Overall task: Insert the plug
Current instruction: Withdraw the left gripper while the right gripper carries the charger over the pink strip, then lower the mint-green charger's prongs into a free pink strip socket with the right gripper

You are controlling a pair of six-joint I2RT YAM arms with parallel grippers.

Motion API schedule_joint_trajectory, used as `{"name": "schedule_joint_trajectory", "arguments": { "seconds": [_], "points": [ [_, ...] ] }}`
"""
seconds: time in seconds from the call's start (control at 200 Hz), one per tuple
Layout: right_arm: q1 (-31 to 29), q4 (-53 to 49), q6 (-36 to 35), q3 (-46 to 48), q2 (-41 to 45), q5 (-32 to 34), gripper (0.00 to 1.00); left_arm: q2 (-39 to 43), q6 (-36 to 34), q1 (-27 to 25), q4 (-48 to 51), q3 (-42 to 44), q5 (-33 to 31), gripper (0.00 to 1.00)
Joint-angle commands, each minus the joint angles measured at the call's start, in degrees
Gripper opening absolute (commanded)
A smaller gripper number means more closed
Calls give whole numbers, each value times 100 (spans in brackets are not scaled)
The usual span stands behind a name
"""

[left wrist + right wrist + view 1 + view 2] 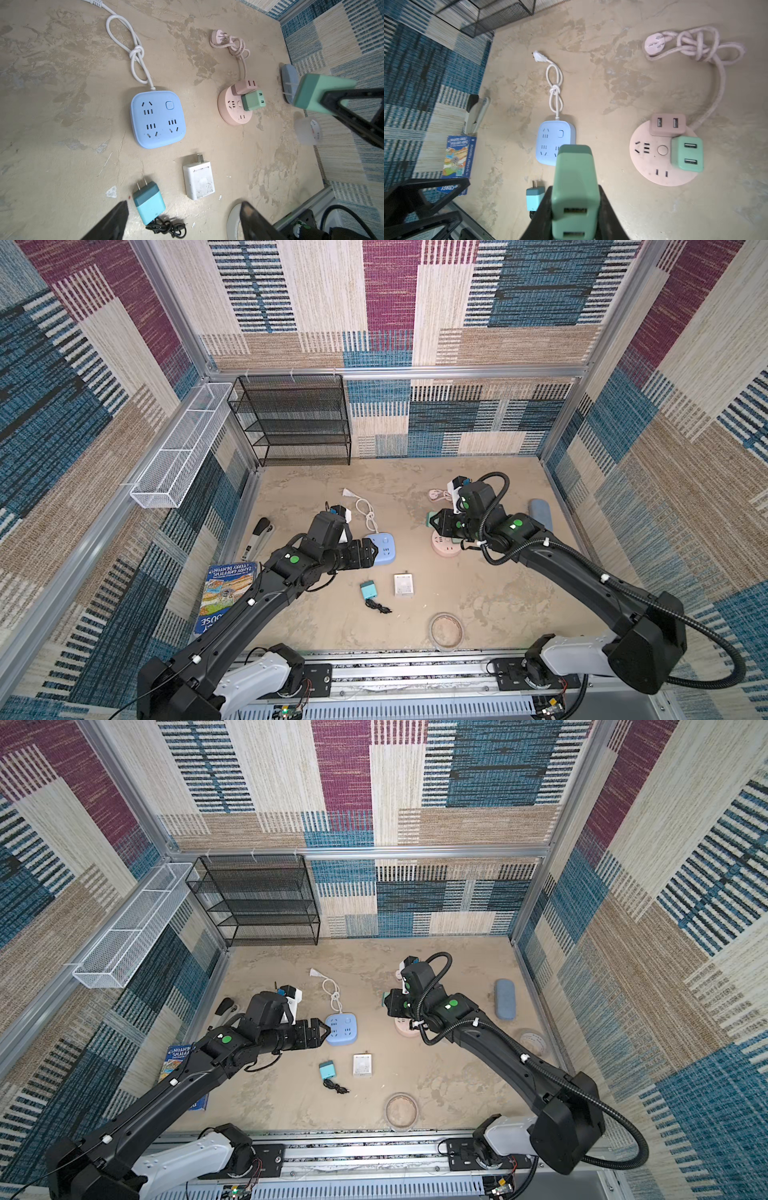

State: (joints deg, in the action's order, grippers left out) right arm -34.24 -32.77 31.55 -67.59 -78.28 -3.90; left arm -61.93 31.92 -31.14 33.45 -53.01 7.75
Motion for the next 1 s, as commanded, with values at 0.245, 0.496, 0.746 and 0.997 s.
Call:
{"name": "schedule_joint_trajectory", "arguments": {
  "seconds": [0.245, 0.496, 0.746, 0.997],
  "points": [
    [61, -1047, -266, -746, -655, 206, 0, 66, -79, 2, -429, 337, 305, 86],
    [101, -1939, -752, -1611, -1504, 335, 0, 196, -6, 5, -659, 522, 397, 86],
    [104, -2309, -1157, -1865, -2059, 332, 0, 143, 31, 8, -877, 624, 690, 86],
    [197, -2497, -1360, -1916, -2401, 563, 0, 106, 80, 7, -1003, 715, 760, 86]
  ]
}}
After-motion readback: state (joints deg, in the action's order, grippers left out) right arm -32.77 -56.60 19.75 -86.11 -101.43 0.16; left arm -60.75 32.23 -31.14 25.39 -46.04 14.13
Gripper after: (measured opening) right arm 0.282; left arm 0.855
